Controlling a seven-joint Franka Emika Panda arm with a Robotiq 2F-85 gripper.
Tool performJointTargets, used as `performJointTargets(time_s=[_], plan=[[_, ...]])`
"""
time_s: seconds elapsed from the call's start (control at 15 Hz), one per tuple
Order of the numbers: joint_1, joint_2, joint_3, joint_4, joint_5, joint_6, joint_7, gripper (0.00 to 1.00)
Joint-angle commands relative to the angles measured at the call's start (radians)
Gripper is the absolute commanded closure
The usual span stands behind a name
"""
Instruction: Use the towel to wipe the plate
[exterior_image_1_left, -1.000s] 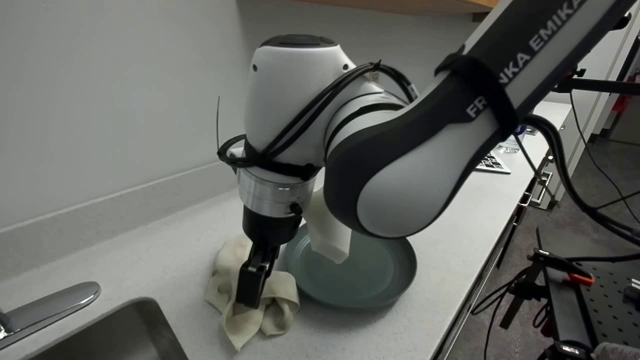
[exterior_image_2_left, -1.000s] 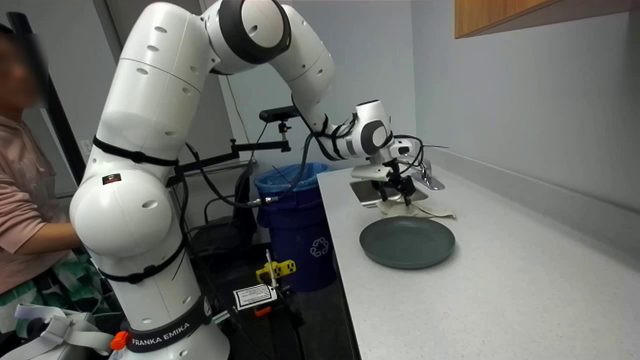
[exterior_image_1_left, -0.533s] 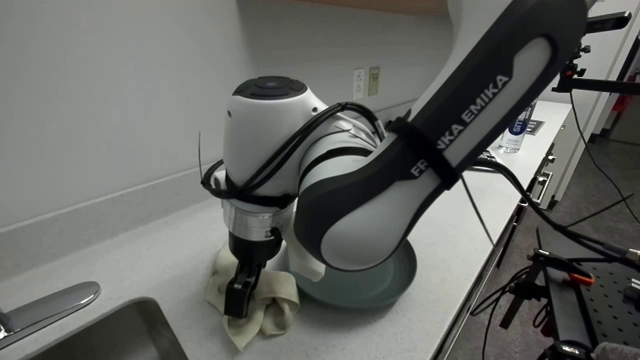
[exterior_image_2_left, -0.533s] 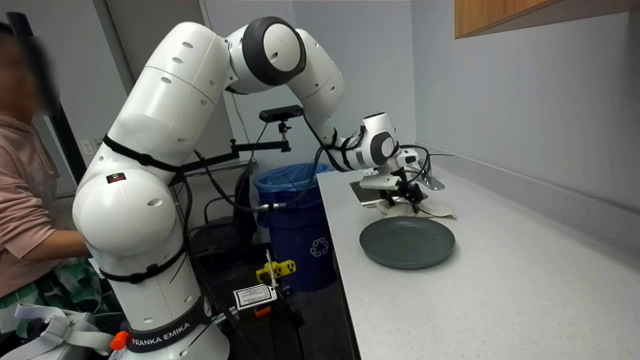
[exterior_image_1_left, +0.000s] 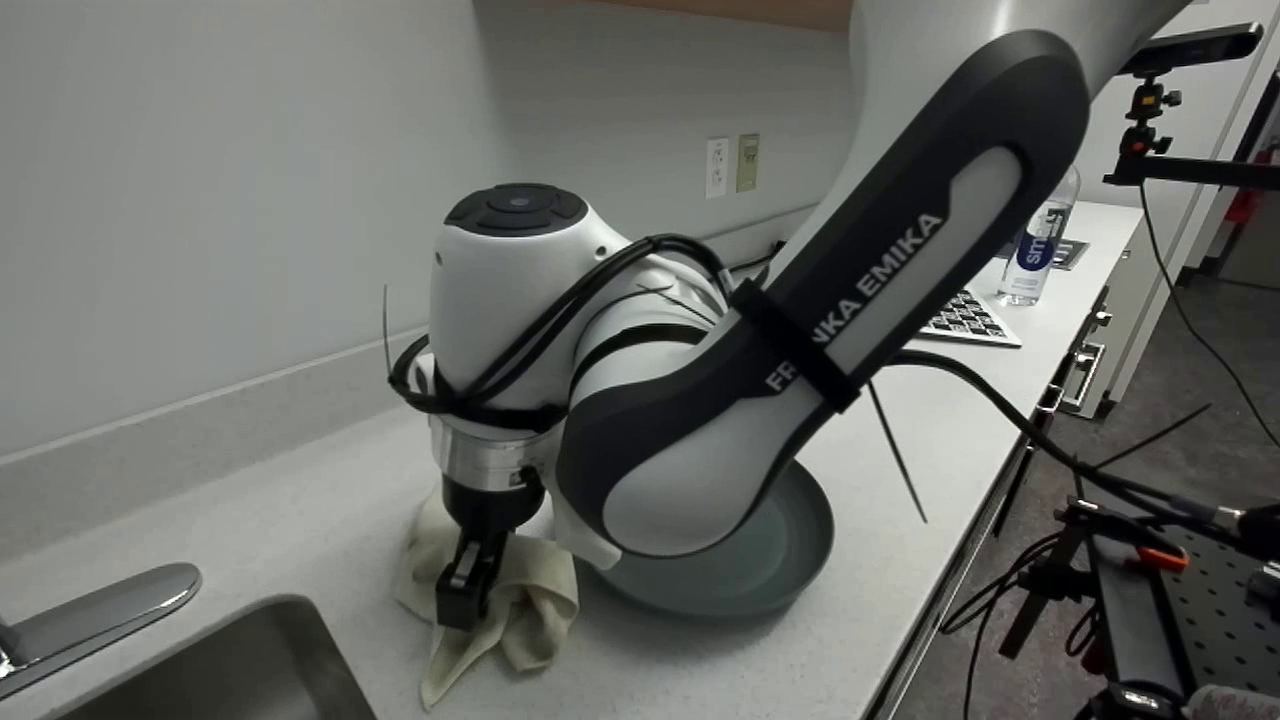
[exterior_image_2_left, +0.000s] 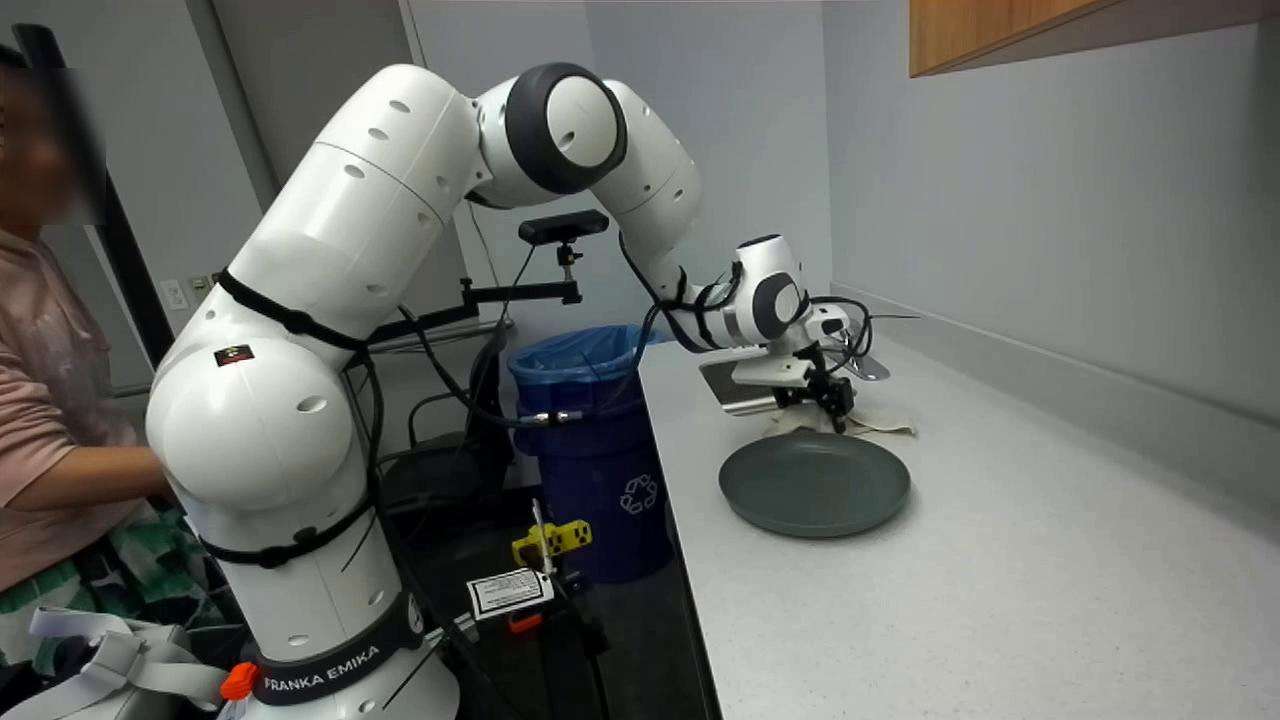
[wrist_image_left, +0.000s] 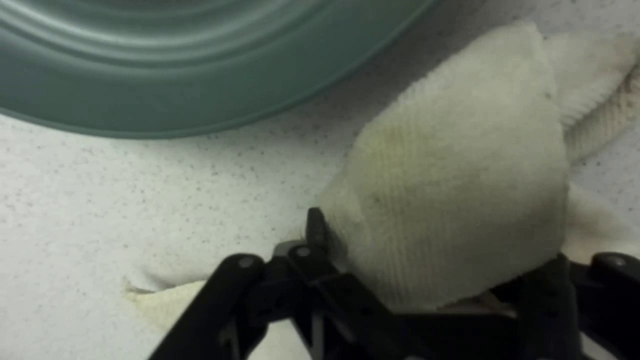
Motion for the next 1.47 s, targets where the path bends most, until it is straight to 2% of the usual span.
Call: performJointTargets(time_s=[0.0, 0.27, 0.33, 0.53, 0.6, 0.87, 1.2, 1.4], plan=[[0.033, -0.004, -0.035, 0.022, -0.026, 0.002, 0.028, 0.63], [0.051, -0.075, -0.051, -0.036, -0.037, 0.020, 0.035, 0.94], [0.052, -0.100, -0.053, -0.057, -0.040, 0.022, 0.036, 0.99], [0.037, -0.180, -0.042, -0.117, -0.033, 0.017, 0.044, 0.97], [0.037, -0.210, -0.046, -0.140, -0.037, 0.017, 0.052, 0.99], [0.036, -0.332, -0.074, -0.239, -0.066, 0.013, 0.097, 0.97], [0.024, -0.482, -0.102, -0.390, -0.141, -0.008, 0.192, 0.97], [-0.003, -0.557, -0.091, -0.485, -0.164, -0.022, 0.247, 0.97]])
